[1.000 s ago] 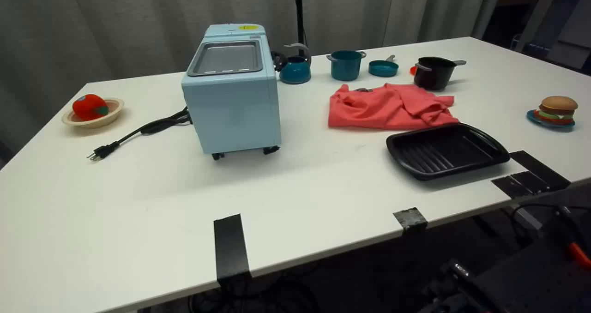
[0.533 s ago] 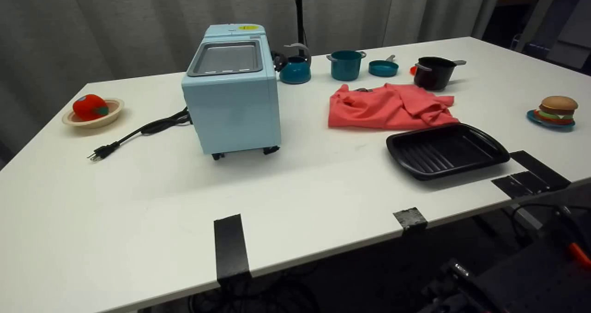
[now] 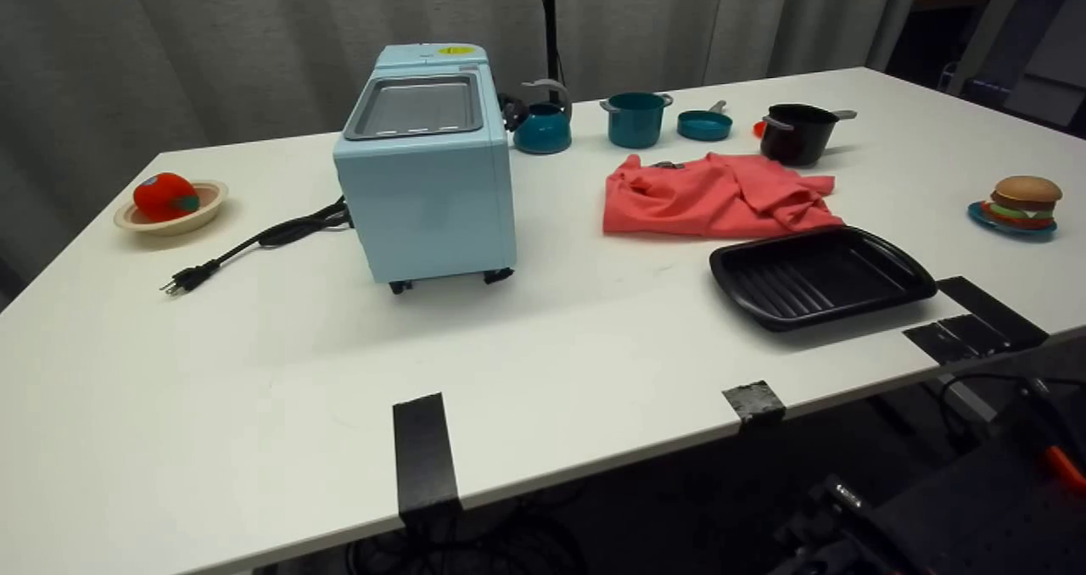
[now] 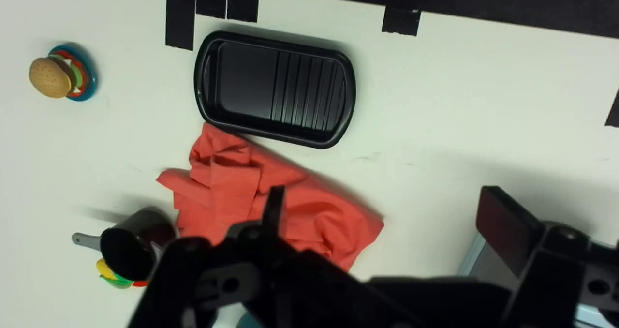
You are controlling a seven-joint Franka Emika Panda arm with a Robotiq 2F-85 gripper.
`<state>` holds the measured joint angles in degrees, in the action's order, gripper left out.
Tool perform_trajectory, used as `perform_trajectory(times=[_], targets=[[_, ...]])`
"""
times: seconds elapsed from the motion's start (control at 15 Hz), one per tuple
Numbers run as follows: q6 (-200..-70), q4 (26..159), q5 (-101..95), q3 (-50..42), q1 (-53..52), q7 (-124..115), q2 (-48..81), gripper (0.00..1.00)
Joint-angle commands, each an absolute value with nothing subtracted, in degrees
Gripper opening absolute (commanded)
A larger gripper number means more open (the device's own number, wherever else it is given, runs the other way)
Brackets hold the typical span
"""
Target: Fold the orange cloth
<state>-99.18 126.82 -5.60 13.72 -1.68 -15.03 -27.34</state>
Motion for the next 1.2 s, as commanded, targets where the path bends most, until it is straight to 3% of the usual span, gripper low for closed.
perform_trajectory(times=[0.0, 0.4, 0.67, 1.13], targets=[[-103.8, 121.3, -6.5, 9.1, -1.3, -10.5, -17.5, 1.00], [-114.9, 111.9, -2.6, 4.1, -1.6, -6.4, -1.5, 1.00], [-115.5, 101.8, 1.1, 2.7, -1.1, -2.3, 8.3, 1.00], [-116.7, 105.2, -0.2, 2.5, -1.7, -3.9, 6.8, 1.00]])
